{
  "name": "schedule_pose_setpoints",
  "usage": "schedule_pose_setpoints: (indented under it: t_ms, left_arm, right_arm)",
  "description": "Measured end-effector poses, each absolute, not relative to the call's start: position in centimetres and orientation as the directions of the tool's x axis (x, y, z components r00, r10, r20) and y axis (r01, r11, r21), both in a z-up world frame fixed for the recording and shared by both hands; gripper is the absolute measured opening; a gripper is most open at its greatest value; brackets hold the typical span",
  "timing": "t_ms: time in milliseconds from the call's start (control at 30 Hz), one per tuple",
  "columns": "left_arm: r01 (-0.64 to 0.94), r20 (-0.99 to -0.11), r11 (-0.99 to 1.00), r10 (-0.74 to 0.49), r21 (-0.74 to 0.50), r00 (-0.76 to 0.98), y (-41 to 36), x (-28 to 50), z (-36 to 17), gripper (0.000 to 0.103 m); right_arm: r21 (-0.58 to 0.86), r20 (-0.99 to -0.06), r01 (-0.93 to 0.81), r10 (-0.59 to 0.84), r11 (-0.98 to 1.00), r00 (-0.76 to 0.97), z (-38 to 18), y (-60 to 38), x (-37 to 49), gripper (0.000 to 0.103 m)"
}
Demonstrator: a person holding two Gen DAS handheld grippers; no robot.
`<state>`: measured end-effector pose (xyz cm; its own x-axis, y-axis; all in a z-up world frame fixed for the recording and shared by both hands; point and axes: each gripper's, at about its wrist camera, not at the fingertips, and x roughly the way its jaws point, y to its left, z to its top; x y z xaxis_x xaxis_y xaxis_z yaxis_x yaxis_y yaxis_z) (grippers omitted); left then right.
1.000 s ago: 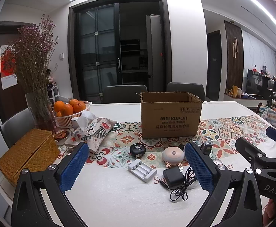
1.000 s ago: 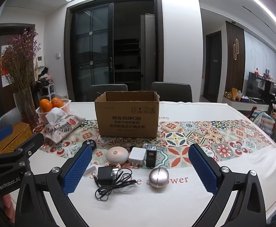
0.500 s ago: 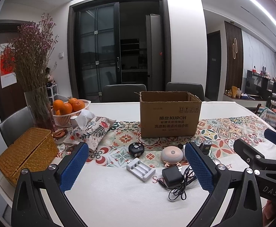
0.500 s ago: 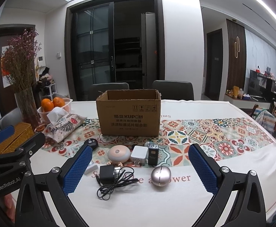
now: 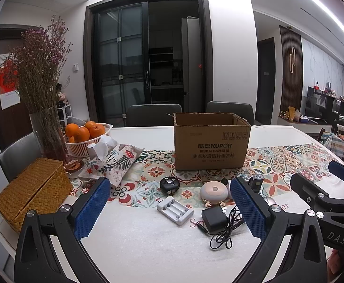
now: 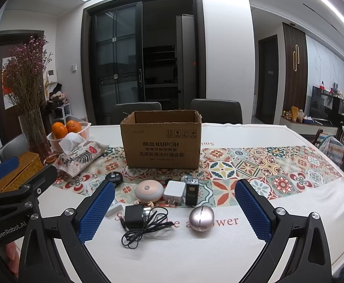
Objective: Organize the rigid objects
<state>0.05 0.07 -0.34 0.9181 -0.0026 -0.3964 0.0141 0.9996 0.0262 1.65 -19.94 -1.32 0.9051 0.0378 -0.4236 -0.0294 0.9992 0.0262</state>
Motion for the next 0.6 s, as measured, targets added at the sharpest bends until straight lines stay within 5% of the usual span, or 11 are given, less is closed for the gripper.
schedule_pose_setpoints:
  t_ms: [600]
  left_arm:
    - [0.016, -0.402, 1.0, -0.004, 0.026, 0.915, 0.02, -0.07, -0.32, 0.103]
  right_arm:
    - [0.025, -0.426, -0.031, 0.039, 0.999, 0.904, -1.31, -19.9, 1.6, 0.103]
